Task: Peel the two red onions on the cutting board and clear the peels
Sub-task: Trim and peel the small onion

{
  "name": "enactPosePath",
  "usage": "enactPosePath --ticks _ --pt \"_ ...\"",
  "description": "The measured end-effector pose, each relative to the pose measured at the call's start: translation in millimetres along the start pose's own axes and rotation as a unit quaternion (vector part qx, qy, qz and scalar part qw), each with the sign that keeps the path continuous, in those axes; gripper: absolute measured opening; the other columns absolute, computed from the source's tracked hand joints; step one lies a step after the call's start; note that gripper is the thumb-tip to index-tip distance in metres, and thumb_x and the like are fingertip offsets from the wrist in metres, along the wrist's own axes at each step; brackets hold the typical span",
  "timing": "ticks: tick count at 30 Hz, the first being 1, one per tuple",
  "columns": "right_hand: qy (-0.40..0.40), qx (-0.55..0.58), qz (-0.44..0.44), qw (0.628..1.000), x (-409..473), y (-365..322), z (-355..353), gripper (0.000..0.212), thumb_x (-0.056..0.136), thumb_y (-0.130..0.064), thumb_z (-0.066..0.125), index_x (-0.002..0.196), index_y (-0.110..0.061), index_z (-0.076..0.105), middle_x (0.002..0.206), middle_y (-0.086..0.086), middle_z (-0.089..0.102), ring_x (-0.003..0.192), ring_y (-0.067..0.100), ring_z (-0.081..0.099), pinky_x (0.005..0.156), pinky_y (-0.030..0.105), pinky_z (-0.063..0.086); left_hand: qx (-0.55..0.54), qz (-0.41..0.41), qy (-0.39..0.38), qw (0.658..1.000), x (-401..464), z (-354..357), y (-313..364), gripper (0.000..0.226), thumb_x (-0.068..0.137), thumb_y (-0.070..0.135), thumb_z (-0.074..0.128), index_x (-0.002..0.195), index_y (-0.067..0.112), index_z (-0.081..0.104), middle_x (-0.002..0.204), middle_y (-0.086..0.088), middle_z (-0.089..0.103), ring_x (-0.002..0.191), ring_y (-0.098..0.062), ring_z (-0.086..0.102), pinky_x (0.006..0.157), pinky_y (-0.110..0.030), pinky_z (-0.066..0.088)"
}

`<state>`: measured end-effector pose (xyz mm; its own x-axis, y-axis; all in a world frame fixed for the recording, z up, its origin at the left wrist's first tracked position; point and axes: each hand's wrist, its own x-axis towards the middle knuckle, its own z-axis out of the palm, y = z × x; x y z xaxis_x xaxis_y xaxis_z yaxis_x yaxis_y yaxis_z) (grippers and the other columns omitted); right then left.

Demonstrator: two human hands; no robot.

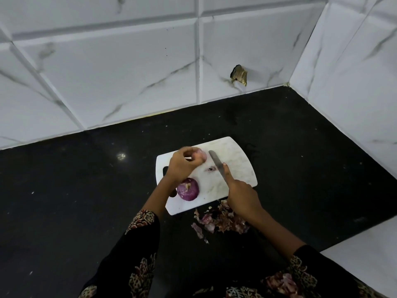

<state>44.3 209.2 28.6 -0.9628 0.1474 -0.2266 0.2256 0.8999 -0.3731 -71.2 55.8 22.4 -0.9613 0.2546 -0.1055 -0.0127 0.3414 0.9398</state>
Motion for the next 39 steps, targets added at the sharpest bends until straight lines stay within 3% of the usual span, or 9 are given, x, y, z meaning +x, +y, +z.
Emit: enactPosePath --ticks 4,11,14,18,21,25,28,35,39 --pt "0.032 0.087 -0.017 0.996 0 5 6 0.080 0.092 -0.002 0.038 0.146 -0.038 -0.009 0.062 0.001 0.049 0.052 0.013 0.046 0.049 0.030 0.039 -0.210 -0.066 0.025 0.975 -1 -16 24 0.012 0.092 0.010 0.058 0.101 0.016 0.065 0.098 -0.005 0.068 0.090 -0.015 0.066 0.073 -0.018 0.053" --pt "0.159 0.318 -0.010 0.935 2 -4 3 0.047 0.096 -0.015 0.046 0.135 -0.039 0.035 0.058 0.003 0.052 0.045 0.005 0.045 0.045 0.021 0.037 -0.417 -0.215 -0.079 0.880 -7 -8 31 0.032 0.099 0.021 0.043 0.123 0.003 0.056 0.122 -0.014 0.062 0.107 -0.024 0.066 0.100 -0.033 0.047" --pt "0.152 0.421 0.017 0.894 7 -18 -12 0.012 0.093 -0.020 0.055 0.104 -0.019 0.056 0.076 0.003 0.062 0.051 0.006 0.054 0.045 0.018 0.042 -0.378 -0.212 -0.117 0.894 -11 5 34 0.027 0.100 0.025 0.045 0.110 0.010 0.064 0.114 -0.009 0.066 0.105 -0.019 0.065 0.097 -0.031 0.048" --pt "0.133 0.482 0.044 0.865 18 -25 -21 0.011 0.090 -0.021 0.058 0.098 -0.016 0.052 0.074 0.005 0.059 0.043 0.010 0.050 0.039 0.023 0.040 -0.330 -0.195 -0.158 0.910 -13 13 34 0.023 0.099 0.024 0.048 0.111 0.014 0.063 0.098 -0.002 0.068 0.087 -0.011 0.066 0.091 -0.031 0.050" --pt "0.127 0.508 0.058 0.850 24 -24 -21 0.012 0.088 -0.018 0.061 0.095 -0.015 0.052 0.070 0.004 0.058 0.040 0.009 0.048 0.038 0.024 0.039 -0.299 -0.176 -0.171 0.922 -12 9 31 0.026 0.096 0.017 0.054 0.122 0.011 0.058 0.109 -0.007 0.069 0.096 -0.015 0.067 0.089 -0.029 0.054" --pt "0.120 0.495 0.074 0.857 24 -22 -11 0.019 0.086 -0.021 0.066 0.096 -0.015 0.052 0.075 0.005 0.058 0.045 0.010 0.049 0.038 0.022 0.040 -0.068 -0.096 -0.168 0.979 -9 -3 27 0.034 0.088 0.017 0.067 0.121 0.013 0.061 0.121 -0.005 0.062 0.107 -0.017 0.062 0.081 -0.023 0.054" --pt "0.099 0.483 0.084 0.866 26 -24 -3 0.022 0.085 -0.022 0.067 0.097 -0.014 0.051 0.078 0.007 0.057 0.047 0.010 0.049 0.037 0.020 0.039 0.065 -0.031 -0.177 0.982 -6 -7 19 0.037 0.079 0.011 0.076 0.115 0.016 0.066 0.114 0.000 0.063 0.101 -0.015 0.060 0.079 -0.020 0.052" --pt "0.017 0.432 0.122 0.893 46 -18 0 0.020 0.091 -0.021 0.056 0.109 -0.015 0.048 0.096 0.008 0.062 0.056 0.013 0.059 0.043 0.020 0.044 0.127 -0.032 -0.055 0.990 2 -13 9 0.036 0.075 0.016 0.080 0.109 0.012 0.070 0.102 0.003 0.067 0.095 -0.011 0.062 0.081 -0.023 0.049" --pt "-0.054 0.580 0.134 0.801 58 -16 -2 0.022 0.097 -0.008 0.046 0.117 -0.002 0.044 0.109 0.015 0.066 0.065 0.021 0.069 0.057 0.028 0.057 0.150 -0.044 -0.058 0.986 8 -11 13 0.026 0.075 0.014 0.080 0.099 0.010 0.072 0.096 0.000 0.069 0.087 -0.011 0.062 0.068 -0.013 0.045"
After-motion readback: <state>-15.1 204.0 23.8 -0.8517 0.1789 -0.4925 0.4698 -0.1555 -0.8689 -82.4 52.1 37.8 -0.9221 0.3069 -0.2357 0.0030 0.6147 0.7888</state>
